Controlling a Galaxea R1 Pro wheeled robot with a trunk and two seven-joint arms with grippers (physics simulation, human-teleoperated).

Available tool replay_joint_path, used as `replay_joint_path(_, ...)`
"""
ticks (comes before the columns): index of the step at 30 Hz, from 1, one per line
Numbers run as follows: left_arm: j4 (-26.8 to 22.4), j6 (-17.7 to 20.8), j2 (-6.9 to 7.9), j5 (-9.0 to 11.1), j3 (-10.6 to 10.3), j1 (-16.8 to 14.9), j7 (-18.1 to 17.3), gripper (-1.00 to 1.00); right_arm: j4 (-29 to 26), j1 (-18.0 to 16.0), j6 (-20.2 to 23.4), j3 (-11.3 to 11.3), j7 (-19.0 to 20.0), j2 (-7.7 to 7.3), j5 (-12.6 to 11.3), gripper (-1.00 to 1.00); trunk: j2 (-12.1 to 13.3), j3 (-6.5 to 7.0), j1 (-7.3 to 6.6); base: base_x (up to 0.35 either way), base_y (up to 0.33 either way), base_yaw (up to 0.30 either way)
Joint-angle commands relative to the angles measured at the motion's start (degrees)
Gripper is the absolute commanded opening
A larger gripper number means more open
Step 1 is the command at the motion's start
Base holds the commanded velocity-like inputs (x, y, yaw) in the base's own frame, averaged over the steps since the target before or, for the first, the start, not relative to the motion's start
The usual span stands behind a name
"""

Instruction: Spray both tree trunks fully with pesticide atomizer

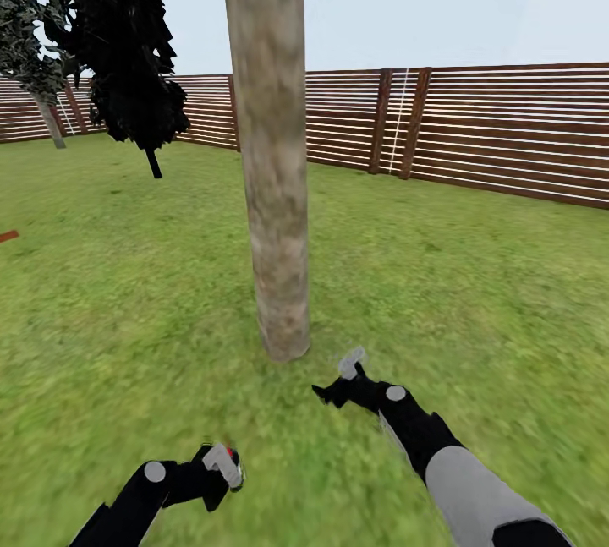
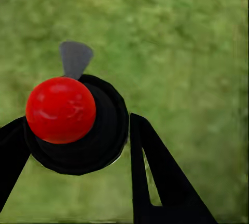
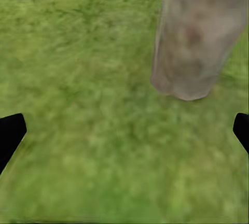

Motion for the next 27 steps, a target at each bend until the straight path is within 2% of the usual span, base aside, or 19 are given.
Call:
replay_joint_path(1, 0.05, 0.33, 0.07, -0.25, -0.03, -0.63, -2.54, -1.0, -0.05, -1.62, 2.22, 0.14, 2.63, 0.01, 0.08, 1.0, 0.0, -0.01, 0.0, 0.0, 0.0, 0.0)
replay_joint_path(3, 0.19, 0.61, 0.13, -1.01, -0.15, -1.56, -6.42, -1.0, -0.1, -3.36, 4.27, 0.59, 8.13, 0.03, 0.68, 1.0, 0.0, -0.01, 0.0, 0.0, 0.0, 0.0)
replay_joint_path(5, 0.29, 0.69, 0.07, -2.9, -0.11, -1.89, -7.72, -1.0, -0.13, -3.84, 4.77, 3.39, 12.61, 0.03, 3.65, 1.0, 0.0, -0.01, 0.0, 0.0, 0.0, 0.0)
replay_joint_path(7, 0.36, 0.71, -0.08, -5.28, -0.17, -1.98, -8.14, -1.0, -0.18, -3.97, 4.9, 5.1, 14.18, 0.03, 5.78, 1.0, 0.0, -0.01, 0.0, 0.0, 0.0, 0.0)
replay_joint_path(10, 0.31, 0.72, -0.09, -7.43, -0.13, -2.04, -10.35, -1.0, -0.15, -4.03, 4.94, 5.73, 14.87, 0.03, 6.58, 1.0, 0.0, -0.01, 0.0, 0.0, 0.0, 0.0)
replay_joint_path(11, 0.26, 0.72, -0.05, -7.81, -0.07, -2.07, -10.8, -1.0, -0.13, -4.02, 4.95, 5.78, 14.99, 0.03, 6.62, -1.0, 0.0, -0.01, 0.0, 0.0, 0.0, 0.0)
replay_joint_path(15, 0.22, 0.72, -0.05, -8.45, -0.02, -2.27, -11.25, -1.0, -0.11, -4.01, 4.95, 5.93, 15.19, -0.05, 7.09, -1.0, 0.0, -0.01, 0.0, 0.0, 0.0, 0.0)
replay_joint_path(18, 0.22, 0.8, -0.1, -8.55, -0.16, -2.44, -11.35, -1.0, -0.05, -4.01, 4.83, 6.01, 15.41, -0.05, 9.88, -1.0, 0.0, -0.01, 0.0, 0.0, 0.0, 0.0)
replay_joint_path(21, 0.21, 0.81, -0.15, -8.83, -0.19, -2.45, -11.33, -1.0, -0.03, -4.01, 4.78, 6.05, 19.55, 0.02, 12.22, -1.0, 0.0, -0.01, 0.0, 0.0, 0.0, 0.0)
replay_joint_path(22, 0.21, 0.88, -0.42, -10.36, -0.16, -2.49, -11.33, -1.0, -0.05, -4.01, 4.72, 6.07, 22.07, 0.17, 13.22, -1.0, 0.0, -0.01, 0.0, 0.0, 0.0, 0.0)
replay_joint_path(23, 0.21, 0.94, -0.68, -12.19, -0.03, -2.74, -11.34, -1.0, -0.03, -4.01, 4.68, 6.07, 23.36, 0.25, 14.0, -1.0, 0.0, -0.01, 0.0, 0.0, 0.0, 0.0)
replay_joint_path(24, 0.25, 0.96, -0.79, -13.07, 0.02, -2.92, -11.35, -1.0, -0.03, -4.01, 4.64, 6.06, 23.8, 0.27, 14.28, -1.0, 0.0, -0.01, 0.0, 0.0, 0.0, 0.0)
replay_joint_path(27, 0.3, 0.97, -1.09, -14.0, -0.01, -3.13, -11.31, -1.0, 0.01, -4.02, 4.6, 6.13, 24.21, 0.29, 14.55, -1.0, 0.0, -0.01, 0.0, 0.0, 0.0, 0.0)
